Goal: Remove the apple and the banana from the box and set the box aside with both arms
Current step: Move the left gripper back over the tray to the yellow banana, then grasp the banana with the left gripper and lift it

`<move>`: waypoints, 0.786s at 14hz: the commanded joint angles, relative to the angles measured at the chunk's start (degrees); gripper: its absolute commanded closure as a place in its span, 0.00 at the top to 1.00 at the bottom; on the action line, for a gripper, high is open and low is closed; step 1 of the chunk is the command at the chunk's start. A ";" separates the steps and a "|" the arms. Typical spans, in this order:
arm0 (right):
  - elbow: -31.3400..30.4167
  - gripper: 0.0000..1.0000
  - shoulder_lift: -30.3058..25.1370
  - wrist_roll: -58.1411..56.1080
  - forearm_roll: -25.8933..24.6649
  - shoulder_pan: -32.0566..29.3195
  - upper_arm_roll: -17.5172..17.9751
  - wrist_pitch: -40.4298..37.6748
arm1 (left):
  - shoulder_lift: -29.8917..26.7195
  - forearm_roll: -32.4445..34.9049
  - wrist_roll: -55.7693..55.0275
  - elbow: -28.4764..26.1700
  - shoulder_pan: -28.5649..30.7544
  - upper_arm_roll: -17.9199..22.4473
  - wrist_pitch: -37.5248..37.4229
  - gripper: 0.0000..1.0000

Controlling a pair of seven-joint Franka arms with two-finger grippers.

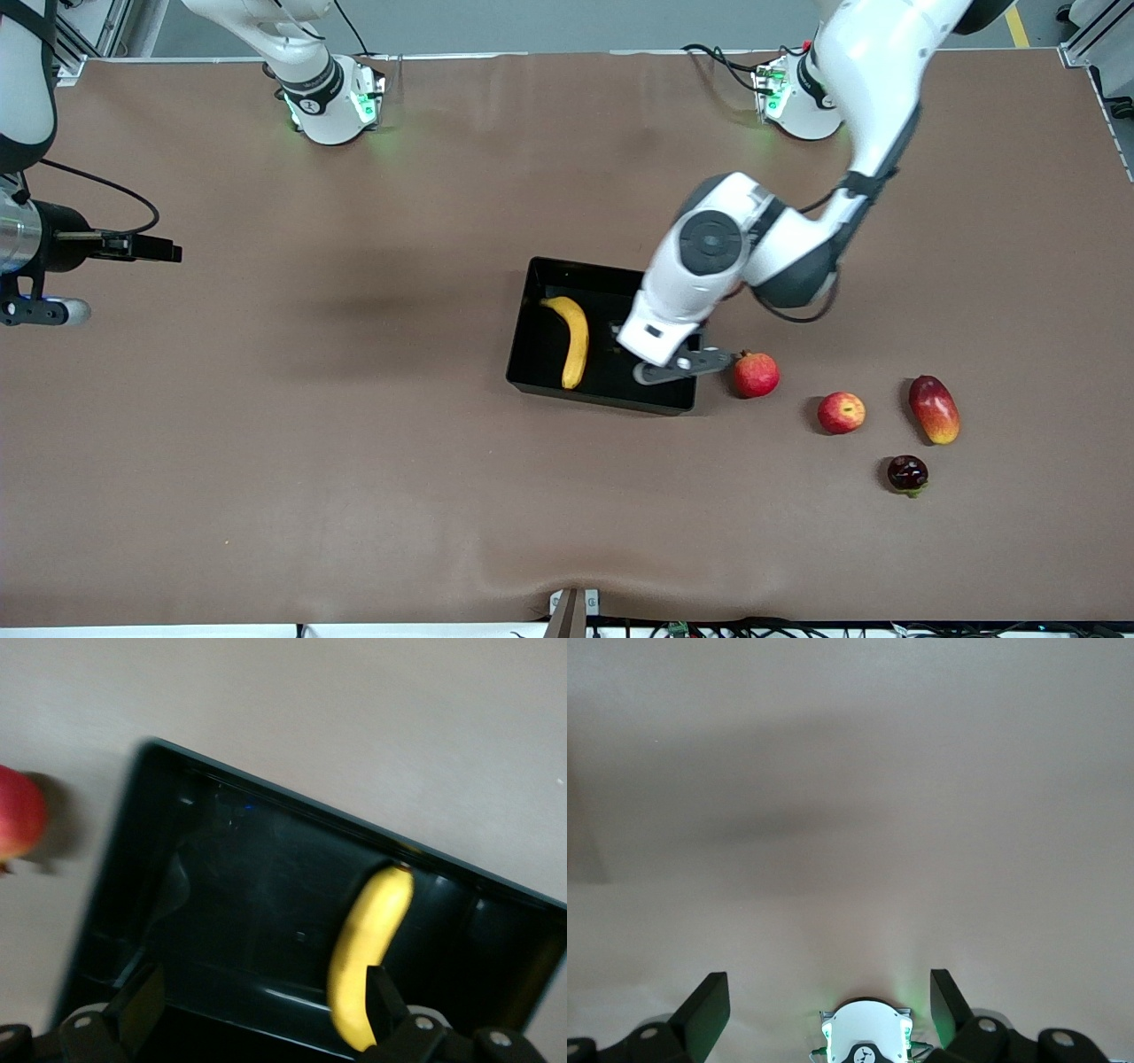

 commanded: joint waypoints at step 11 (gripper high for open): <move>0.90 1.00 2.26 -0.40 -0.46 -0.22 0.25 -0.27 | 17.60 0.72 -7.54 9.74 -20.26 14.43 13.29 1.00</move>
